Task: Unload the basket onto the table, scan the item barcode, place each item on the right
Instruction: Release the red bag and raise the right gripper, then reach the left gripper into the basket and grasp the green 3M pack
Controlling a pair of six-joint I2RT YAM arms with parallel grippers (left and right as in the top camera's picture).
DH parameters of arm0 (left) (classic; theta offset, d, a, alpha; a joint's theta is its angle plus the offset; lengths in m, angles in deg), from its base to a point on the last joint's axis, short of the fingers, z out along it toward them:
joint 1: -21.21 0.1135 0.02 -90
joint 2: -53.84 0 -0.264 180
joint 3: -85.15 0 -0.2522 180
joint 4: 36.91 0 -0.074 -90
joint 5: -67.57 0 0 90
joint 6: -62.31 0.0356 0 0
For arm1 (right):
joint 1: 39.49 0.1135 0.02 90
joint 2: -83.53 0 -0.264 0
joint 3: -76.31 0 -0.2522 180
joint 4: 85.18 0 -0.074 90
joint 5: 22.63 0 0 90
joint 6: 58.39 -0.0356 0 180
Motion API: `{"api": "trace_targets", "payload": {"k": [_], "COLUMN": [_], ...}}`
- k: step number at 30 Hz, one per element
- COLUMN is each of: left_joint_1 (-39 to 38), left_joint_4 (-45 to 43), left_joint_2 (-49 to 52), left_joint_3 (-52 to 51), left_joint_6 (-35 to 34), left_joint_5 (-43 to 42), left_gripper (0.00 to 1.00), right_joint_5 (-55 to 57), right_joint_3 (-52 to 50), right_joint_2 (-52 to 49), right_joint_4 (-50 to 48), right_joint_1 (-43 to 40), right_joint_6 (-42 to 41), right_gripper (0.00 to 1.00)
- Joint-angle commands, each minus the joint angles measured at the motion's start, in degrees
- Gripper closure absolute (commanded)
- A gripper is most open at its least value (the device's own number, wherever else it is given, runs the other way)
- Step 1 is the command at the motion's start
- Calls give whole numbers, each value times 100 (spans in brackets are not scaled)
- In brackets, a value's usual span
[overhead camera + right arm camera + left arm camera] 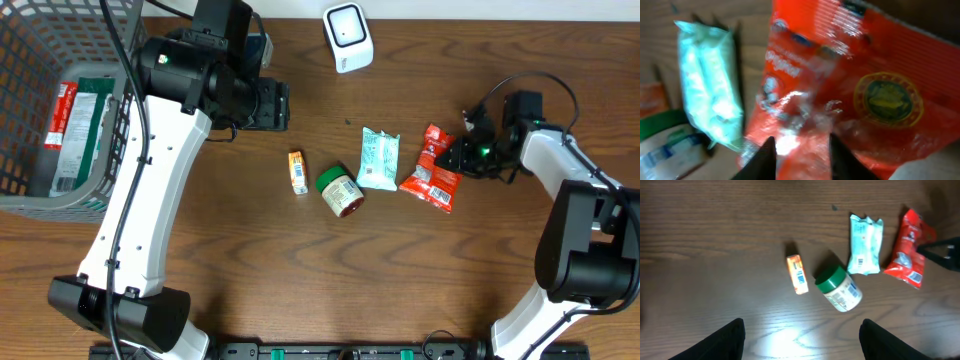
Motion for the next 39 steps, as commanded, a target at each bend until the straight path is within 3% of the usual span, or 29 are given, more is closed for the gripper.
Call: {"api": "trace_targets", "payload": {"k": [1, 3, 8, 11, 12, 13, 17, 24, 29, 39], "left_joint_1": [9, 9, 9, 9, 9, 9, 11, 435, 1574, 3652], "left_joint_4": [50, 59, 55, 31, 33, 33, 39, 319, 74, -295], "left_joint_2": [44, 44, 44, 44, 44, 44, 44, 42, 42, 337], "left_joint_3": [28, 28, 28, 28, 28, 28, 33, 914, 1878, 1875], "left_joint_6": [116, 118, 118, 175, 225, 385, 588, 496, 503, 498], "left_joint_5": [260, 262, 398, 584, 584, 584, 608, 1316, 1915, 1908], "left_gripper": [27, 27, 26, 26, 15, 14, 7, 8, 8, 7], "right_joint_5": [-302, -175, -92, 240, 398, 868, 1714, 1766, 1766, 1766], "right_joint_3": [599, 824, 885, 883, 883, 883, 883, 879, 879, 879], "right_joint_2": [240, 354, 529, 529, 529, 529, 529, 529, 529, 529], "right_joint_4": [343, 706, 1169, 1482, 1530, 1565, 1440, 1401, 1388, 1388], "right_joint_1": [-42, -39, -44, -46, -46, -46, -66, -63, -66, -66], "right_joint_6": [-66, -20, 26, 39, 39, 39, 33, 33, 35, 35], "right_gripper": [63, 57, 23, 7, 5, 2, 1, 1, 1, 1]}}
